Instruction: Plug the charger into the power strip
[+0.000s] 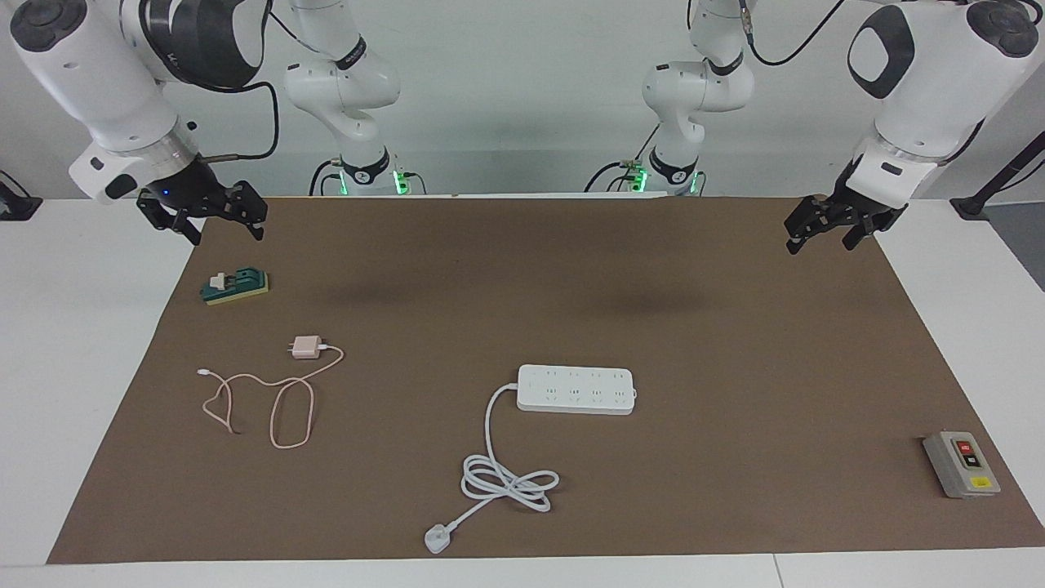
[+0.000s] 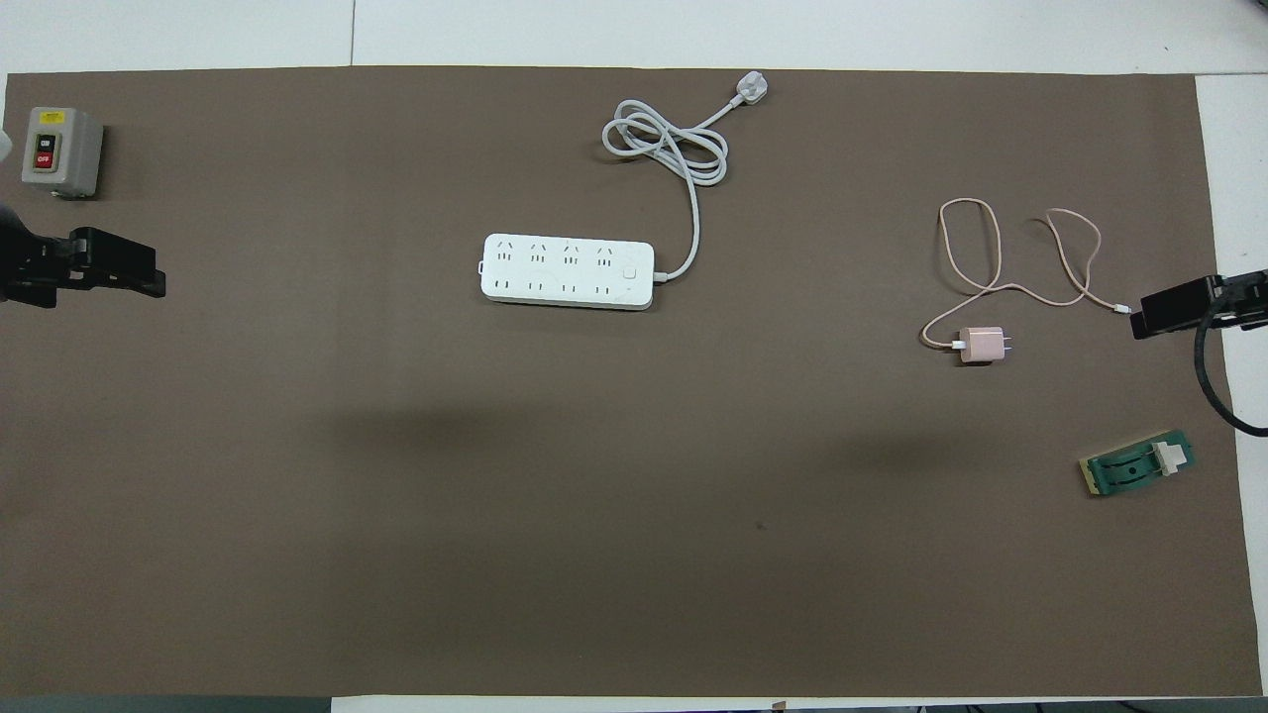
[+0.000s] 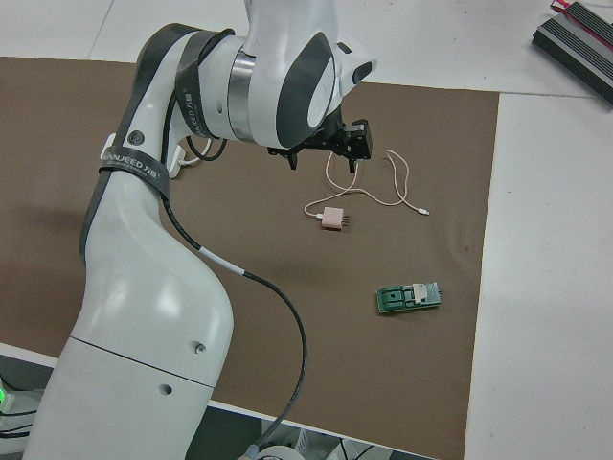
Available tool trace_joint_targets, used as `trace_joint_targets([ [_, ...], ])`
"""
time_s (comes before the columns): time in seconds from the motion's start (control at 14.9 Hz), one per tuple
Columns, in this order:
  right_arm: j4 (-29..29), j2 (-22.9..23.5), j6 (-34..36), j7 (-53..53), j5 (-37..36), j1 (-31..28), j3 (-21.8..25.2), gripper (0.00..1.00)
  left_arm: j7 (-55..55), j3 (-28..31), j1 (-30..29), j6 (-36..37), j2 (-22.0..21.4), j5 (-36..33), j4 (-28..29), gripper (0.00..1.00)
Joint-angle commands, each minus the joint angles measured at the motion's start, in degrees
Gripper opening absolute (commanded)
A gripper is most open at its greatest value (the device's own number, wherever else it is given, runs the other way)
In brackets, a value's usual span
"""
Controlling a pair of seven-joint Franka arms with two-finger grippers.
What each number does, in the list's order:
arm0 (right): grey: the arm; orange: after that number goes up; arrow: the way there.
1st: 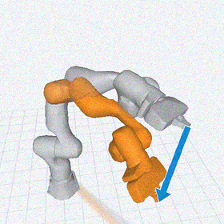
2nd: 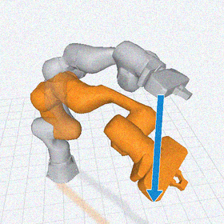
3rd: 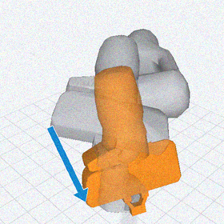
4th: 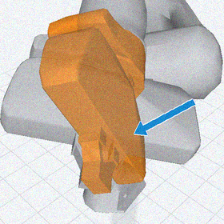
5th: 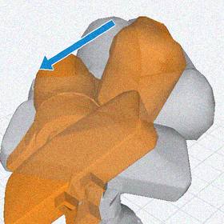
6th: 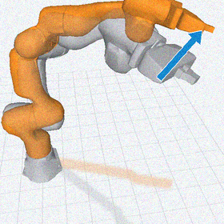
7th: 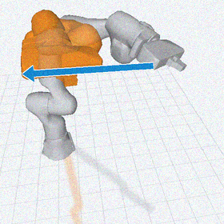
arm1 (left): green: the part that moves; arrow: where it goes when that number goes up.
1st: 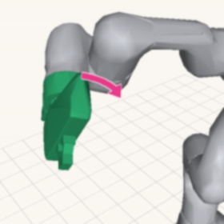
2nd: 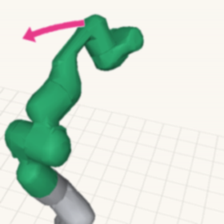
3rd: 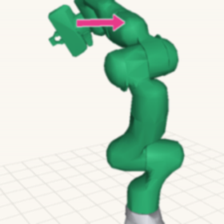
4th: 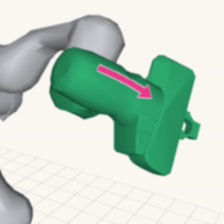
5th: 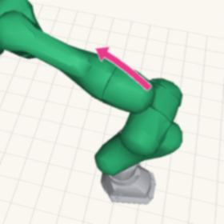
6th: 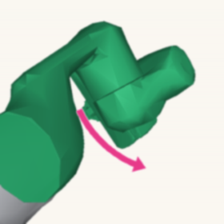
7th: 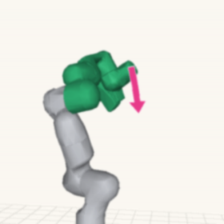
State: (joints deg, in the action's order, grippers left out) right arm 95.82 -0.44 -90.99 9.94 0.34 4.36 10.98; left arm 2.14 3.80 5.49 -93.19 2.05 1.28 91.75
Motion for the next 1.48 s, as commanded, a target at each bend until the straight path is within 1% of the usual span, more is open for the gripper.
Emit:
trace_joint_targets([
  [0.0,-1.0,0.5,0.1,-0.4,0.5,-0.2,-0.2,1.00,0.4,0.1,-0.1,1.2,0.2,0.6,-0.7,1.00],
  [0.4,-0.3,0.4,0.5,-0.7,0.2,-0.2,-0.3,1.00,0.4,0.1,0.1,1.0,0.2,0.6,-0.9,1.00],
  [0.54,-0.9,0.5,-0.1,-0.7,0.5,-0.6,0.2,1.00,0.3,0.1,0.0,0.3,0.4,0.6,-1.0,1.00],
  [0.81,-0.6,0.4,0.3,-0.5,0.3,-0.7,0.4,1.00,0.2,0.2,-0.5,0.1,1.5,0.5,-1.1,1.00],
  [0.94,-0.8,0.5,-1.6,-0.2,0.3,-1.0,0.0,1.00,0.1,0.2,-0.4,0.1,1.6,0.1,-1.1,1.00],
  [1.07,0.2,0.0,-1.1,-1.8,0.6,-1.5,0.5,1.00,0.1,0.2,-0.2,-0.2,1.6,0.0,-2.7,1.00],
  [1.14,1.9,-1.0,-1.1,-8.3,1.2,-2.8,0.3,1.00,0.1,0.2,-0.2,-0.2,2.4,0.0,-3.7,1.00],
  [1.28,5.1,-2.4,-1.2,-25.2,3.9,-3.0,0.1,1.00,0.1,0.2,-0.3,-0.1,2.7,-0.1,-3.9,1.00],
  [1.41,6.6,-2.5,-1.6,-34.3,6.3,-2.6,0.1,1.00,0.2,0.2,0.0,-0.1,2.7,0.0,-4.0,1.00],
])
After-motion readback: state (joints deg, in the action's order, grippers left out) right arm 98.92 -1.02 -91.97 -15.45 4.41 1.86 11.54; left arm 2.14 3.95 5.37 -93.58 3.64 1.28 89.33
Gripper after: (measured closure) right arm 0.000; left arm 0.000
